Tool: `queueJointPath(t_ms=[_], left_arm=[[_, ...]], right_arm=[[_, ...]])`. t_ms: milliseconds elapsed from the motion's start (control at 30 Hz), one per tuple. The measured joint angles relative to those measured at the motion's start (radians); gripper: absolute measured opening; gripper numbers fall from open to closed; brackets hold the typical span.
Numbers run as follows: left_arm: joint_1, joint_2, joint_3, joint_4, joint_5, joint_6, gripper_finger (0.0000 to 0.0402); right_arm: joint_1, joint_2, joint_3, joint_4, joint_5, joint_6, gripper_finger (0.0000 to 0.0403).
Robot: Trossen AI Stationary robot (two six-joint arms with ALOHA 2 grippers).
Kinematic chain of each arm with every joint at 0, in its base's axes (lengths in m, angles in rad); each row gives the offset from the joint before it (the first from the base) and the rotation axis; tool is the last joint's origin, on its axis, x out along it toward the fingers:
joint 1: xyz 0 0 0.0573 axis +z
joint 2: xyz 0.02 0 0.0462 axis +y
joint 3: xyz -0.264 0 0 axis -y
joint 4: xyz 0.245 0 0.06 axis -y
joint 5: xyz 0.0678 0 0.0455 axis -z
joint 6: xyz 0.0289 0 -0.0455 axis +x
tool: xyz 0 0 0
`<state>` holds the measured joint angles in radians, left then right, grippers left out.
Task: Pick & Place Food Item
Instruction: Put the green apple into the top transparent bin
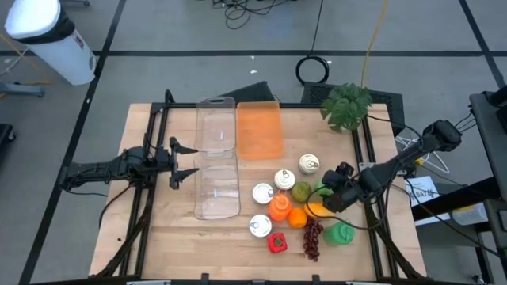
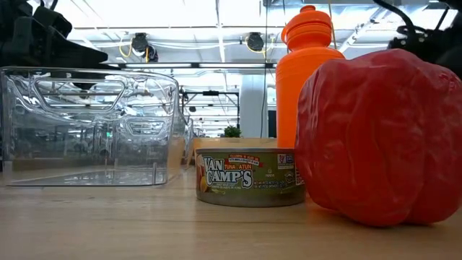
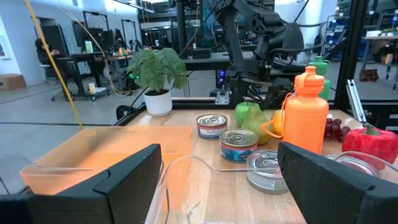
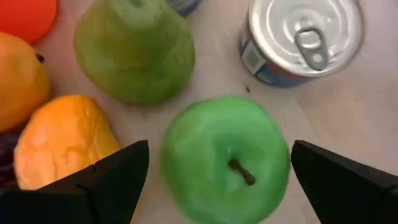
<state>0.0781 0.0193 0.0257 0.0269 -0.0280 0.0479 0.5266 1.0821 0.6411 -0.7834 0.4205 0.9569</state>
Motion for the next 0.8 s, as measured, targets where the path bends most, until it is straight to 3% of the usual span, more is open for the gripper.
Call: queueJointPath(t_ms=[400,633,800], left_arm=[[0.000,0.000,0.000,0.000,0.000,0.000,0.0335],[0.000,0.000,0.000,0.000,0.000,0.000,0.0335],[0.000,0.000,0.000,0.000,0.000,0.000,0.0335]], right_arm=[[-0.001,-0.001,-0.062,0.099,-0.030,-0.033,0.0369],[-0.001,-0.001,-0.063,0.119,-0.052,-0.069,0.0301],[-0.001,-0.015,-0.064,0.116,-0.041,-0.082,0.0296]])
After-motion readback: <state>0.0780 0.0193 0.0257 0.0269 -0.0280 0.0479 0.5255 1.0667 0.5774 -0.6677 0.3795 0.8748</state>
